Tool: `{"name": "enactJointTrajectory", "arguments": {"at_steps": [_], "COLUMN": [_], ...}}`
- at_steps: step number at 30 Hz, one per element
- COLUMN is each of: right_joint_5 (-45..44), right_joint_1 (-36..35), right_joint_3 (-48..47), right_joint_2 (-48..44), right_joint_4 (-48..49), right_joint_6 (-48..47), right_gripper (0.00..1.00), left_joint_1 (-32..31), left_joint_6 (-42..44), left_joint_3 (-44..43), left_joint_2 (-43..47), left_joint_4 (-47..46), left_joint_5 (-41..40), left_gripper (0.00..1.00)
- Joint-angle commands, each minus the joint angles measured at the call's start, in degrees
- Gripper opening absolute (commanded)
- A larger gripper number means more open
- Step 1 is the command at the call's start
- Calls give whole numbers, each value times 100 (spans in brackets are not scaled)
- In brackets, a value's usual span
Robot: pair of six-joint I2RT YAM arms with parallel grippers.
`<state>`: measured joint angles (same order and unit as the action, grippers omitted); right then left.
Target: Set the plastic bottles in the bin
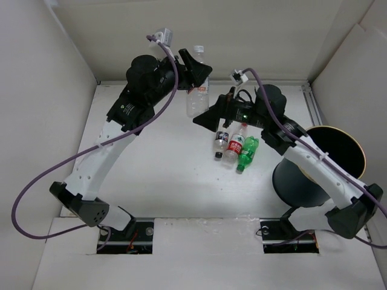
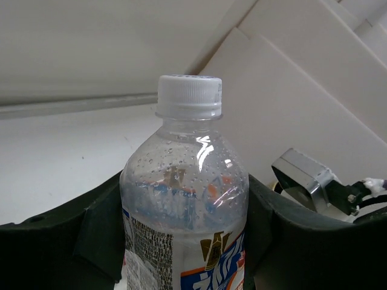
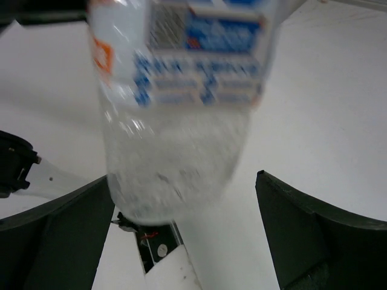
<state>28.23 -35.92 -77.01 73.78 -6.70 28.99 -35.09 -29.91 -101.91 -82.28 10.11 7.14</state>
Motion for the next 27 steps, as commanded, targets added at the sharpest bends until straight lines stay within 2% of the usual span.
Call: {"name": "enactJointTrajectory", "arguments": {"at_steps": [1,5,8,9,11,12,13,15,16,17,19,22,23,26,27], "right_joint_5": [-63,-116,-633,-791,-793,-793,-845,-907,-976,-977,-1030,-1608,-1862,-2074,-2598], "right_joint_1": [-266,-337,-337,-337,-275,-275,-214,-213,-213,-135,-21,357,480,1077,1296], "right_joint_3": [-446,-394,-341,-341,-393,-393,-393,-333,-332,-332,-332,-130,-130,-51,-51], "right_joint_2": [250,313,313,313,434,436,488,488,488,488,375,-107,-240,-767,-899], "right_joint_4": [1083,1486,1672,1724,1725,1725,1725,1891,1892,1892,1796,1208,1032,242,-387], "right_joint_6": [71,185,265,317,317,370,370,423,423,423,423,213,151,-69,-130], "right_gripper": [100,100,100,96,81,47,33,22,13,11,7,7,7,7,7], "left_joint_1": [-59,-59,-59,-59,-59,-59,-59,-59,-59,-59,-59,-59,-59,-59,-59], "left_joint_6": [-120,-120,-207,-269,-348,-349,-410,-471,-472,-472,-472,-472,-550,-691,-691], "left_joint_3": [215,277,338,399,478,531,601,602,602,602,541,261,103,-250,-251], "left_joint_2": [248,361,414,484,563,634,634,634,634,634,634,687,687,564,564], "left_joint_4": [-176,-176,-176,-176,-316,-369,-439,-440,-440,-492,-440,-3,287,1052,1055], "left_joint_5": [490,648,701,841,947,1052,1114,1202,1255,1255,1081,423,-380,-1387,-1460], "left_gripper": [0,0,0,0,0,10,22,43,71,100,100,100,100,100,100]}}
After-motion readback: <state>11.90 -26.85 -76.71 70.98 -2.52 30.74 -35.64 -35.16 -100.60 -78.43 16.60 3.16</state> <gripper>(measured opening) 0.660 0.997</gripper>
